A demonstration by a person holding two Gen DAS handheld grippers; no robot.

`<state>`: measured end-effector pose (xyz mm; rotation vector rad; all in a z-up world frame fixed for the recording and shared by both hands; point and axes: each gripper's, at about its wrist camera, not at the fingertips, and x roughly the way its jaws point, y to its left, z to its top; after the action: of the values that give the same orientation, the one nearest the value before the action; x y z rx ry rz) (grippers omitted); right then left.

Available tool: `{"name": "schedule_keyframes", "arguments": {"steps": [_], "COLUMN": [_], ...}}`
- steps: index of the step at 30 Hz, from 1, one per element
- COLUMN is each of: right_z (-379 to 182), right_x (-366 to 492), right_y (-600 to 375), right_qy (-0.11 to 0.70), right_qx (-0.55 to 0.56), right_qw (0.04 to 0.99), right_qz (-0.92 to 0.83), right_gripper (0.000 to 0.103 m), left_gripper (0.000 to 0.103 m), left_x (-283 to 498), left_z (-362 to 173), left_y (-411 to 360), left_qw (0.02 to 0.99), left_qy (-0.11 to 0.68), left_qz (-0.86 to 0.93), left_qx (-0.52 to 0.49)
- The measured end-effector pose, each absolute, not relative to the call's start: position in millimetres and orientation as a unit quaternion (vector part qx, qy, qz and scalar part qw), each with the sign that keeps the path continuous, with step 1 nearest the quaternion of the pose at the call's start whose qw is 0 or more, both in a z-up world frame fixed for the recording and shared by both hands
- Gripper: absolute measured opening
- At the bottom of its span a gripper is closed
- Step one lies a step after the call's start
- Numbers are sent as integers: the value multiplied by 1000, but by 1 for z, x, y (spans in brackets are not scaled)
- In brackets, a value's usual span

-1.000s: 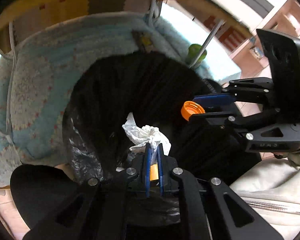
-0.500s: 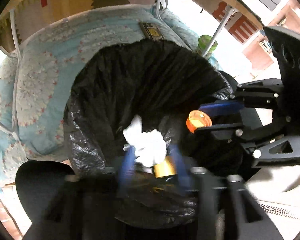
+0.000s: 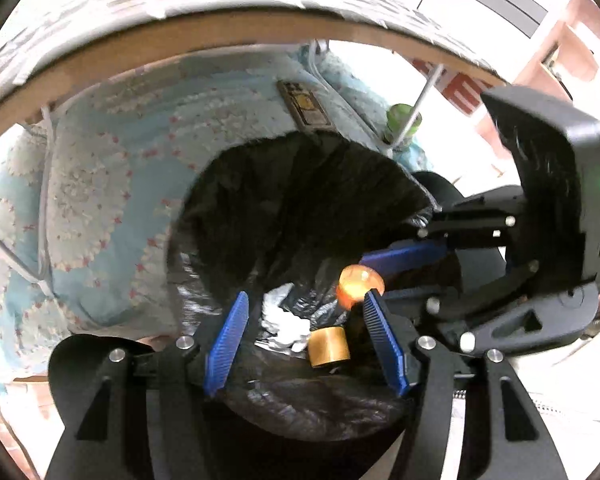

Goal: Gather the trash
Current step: 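Carry tissue and cap over the bin and open both grippers, then move both open tools back over the mat toward the remaining items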

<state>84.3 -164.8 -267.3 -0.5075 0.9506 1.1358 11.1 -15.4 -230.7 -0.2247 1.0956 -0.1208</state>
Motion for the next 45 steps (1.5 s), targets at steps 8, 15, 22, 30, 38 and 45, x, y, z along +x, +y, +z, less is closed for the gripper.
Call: {"name": "schedule_keyframes", "arguments": {"steps": [8, 15, 22, 30, 38, 45], "right_z": [-256, -231, -198, -162, -137, -123], "right_x": [86, 89, 92, 90, 92, 101], "right_y": [-174, -182, -194, -199, -199, -194], "right_qy": [419, 395, 363, 320, 287, 272], "right_qx": [-217, -208, -197, -194, -196, -192], "right_qw": [721, 744, 766, 783, 795, 803], "right_qz": [507, 497, 493, 497, 497, 494], "right_gripper": [49, 49, 49, 49, 49, 49], "left_gripper": [58, 58, 58, 58, 58, 58], "left_x": [3, 0, 1, 7, 20, 30], "left_z": [-209, -189, -161, -129, -108, -98], "left_y": [8, 8, 3, 1, 5, 15], "left_qw": [861, 874, 890, 908, 919, 924], "left_qy": [493, 472, 447, 412, 390, 379], "left_qz": [-29, -29, -28, -30, -25, -12], "left_qx": [-120, -108, -89, -62, -48, -55]}}
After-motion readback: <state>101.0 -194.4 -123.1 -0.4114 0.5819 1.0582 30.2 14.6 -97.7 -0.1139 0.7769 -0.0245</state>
